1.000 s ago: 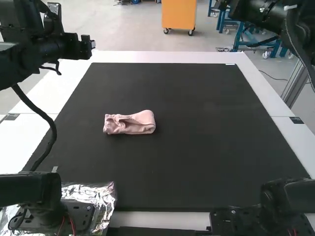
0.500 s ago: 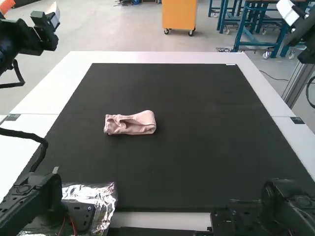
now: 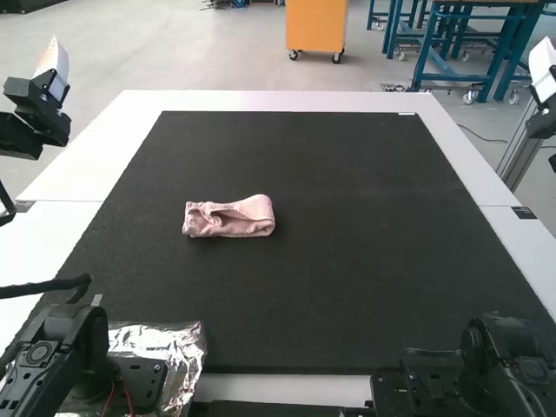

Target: Fold the towel.

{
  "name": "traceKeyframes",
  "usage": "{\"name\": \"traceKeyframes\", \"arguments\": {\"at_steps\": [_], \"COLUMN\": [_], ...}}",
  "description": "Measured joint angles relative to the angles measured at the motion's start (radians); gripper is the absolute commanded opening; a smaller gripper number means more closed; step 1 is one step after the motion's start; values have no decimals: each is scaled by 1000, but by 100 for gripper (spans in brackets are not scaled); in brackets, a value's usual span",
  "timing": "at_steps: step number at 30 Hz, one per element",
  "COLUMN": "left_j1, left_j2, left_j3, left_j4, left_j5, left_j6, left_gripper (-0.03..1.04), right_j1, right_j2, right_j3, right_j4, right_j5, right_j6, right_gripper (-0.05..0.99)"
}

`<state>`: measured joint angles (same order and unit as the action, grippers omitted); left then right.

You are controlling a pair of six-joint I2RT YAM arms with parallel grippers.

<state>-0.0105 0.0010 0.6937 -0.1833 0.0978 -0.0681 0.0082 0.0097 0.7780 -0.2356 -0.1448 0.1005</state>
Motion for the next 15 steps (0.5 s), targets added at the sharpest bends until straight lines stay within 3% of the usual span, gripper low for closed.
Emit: {"name": "traceKeyframes", "arguments": {"at_steps": [5, 12, 15], "left_j1": [0, 0, 0], "left_j2": [0, 1, 1], "left_j3": [-94, -400, -510], "left_j4": [89, 401, 521], "left_j5": [1, 4, 3], "left_j6": [46, 91, 101], "left_gripper": [97, 97, 97], "right_j1": [0, 0, 0], "right_j2": [-1, 0, 0], "right_j3": [-206, -570, -630], "right_j4": [180, 568, 626], "right_j5": [45, 91, 101], "right_j6": [-47, -58, -14], "right_gripper": [91, 91, 91]}}
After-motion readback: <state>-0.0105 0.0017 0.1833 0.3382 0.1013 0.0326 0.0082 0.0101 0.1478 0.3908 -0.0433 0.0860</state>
